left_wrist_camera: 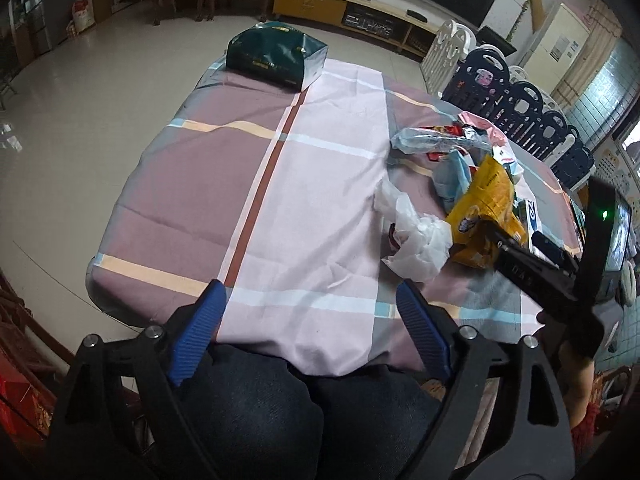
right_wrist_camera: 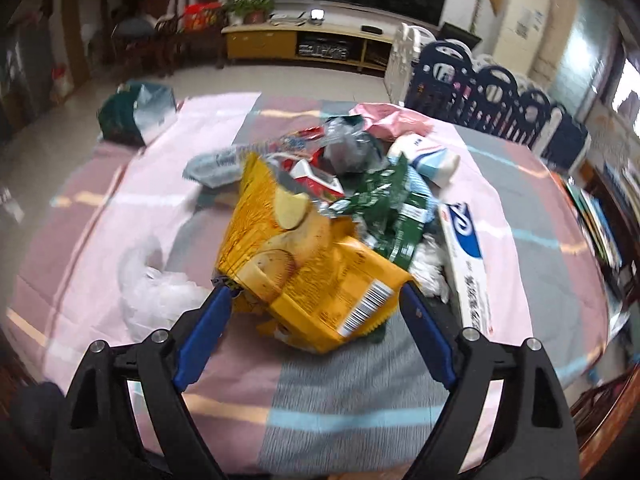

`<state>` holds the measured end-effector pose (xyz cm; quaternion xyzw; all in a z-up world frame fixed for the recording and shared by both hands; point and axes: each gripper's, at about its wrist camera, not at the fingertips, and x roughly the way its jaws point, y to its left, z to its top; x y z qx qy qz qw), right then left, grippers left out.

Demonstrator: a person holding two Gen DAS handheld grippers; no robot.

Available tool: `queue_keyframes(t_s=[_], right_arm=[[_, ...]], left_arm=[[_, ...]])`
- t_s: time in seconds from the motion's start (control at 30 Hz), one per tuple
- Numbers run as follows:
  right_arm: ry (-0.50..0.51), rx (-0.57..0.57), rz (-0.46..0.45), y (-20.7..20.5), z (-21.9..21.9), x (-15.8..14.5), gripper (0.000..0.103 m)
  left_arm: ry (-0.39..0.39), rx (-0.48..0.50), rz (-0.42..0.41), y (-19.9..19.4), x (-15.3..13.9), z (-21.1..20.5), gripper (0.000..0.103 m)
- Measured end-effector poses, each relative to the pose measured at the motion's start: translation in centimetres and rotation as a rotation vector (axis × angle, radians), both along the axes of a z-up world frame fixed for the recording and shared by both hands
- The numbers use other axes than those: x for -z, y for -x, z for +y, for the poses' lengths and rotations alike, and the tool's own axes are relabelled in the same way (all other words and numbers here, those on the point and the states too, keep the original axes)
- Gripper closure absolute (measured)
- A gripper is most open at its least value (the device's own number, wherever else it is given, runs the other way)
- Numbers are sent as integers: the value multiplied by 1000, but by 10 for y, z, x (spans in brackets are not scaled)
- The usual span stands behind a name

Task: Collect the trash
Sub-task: 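Grasp the yellow snack bag with the right gripper while the left grasps the white plastic bag, then carry both bags over the wastebasket and open both grippers to drop them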

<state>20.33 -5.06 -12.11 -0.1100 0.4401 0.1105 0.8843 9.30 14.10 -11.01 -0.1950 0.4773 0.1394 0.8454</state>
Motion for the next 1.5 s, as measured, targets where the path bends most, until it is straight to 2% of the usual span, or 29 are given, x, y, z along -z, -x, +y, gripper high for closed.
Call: queue_keyframes(t_s=[0.07, 0.1, 0.13, 0.2, 0.3, 0.43, 0.7, 0.77, 0.83, 0.9, 0.93, 1.0, 1.1, 1.27, 1.5], right_arm=[[31, -33, 6, -1, 6, 11, 34], [38, -46, 6, 1, 8, 14, 57], [49, -57, 17, 2, 8, 18, 70], [26, -72, 15, 8, 3, 17, 85], [-57, -71, 39, 16, -8, 12, 86], [-218, -2, 59, 44, -45, -3, 86], [-342, 187, 48, 105, -132, -25, 86], [-336, 211, 48, 115, -145, -25, 86], [-329, 240, 53, 124, -159, -25, 86], [-326, 265, 57, 130, -168, -23, 86], [-321, 277, 58, 132, -172, -22, 86], [-316, 296, 60, 135, -176, -22, 86], [-314, 318, 59, 143, -184, -24, 86], [-311, 320, 35, 155, -186, -37, 86], [-271, 313, 15, 167, -177, -55, 86]], left_arm=[[19, -31, 0, -12, 6, 7, 16], [26, -38, -1, -17, 8, 9, 16], [32, -46, -1, -23, 10, 9, 16], [43, -54, -3, -34, 15, 9, 16], [55, -52, 2, -51, 23, -1, 16], [49, 2, 28, -75, 35, -25, 15], [1, 115, 111, -117, 70, -75, 13], [27, 148, 136, -122, 77, -81, 23], [84, 177, 113, -123, 77, -83, 59], [100, 196, 92, -121, 75, -85, 78], [93, 204, 88, -119, 74, -86, 84], [88, 209, 87, -111, 69, -86, 87], [76, 199, 43, -89, 47, -85, 87], [-63, 205, -88, -41, -2, -92, 87], [-122, 205, -181, -1, -38, -90, 87]])
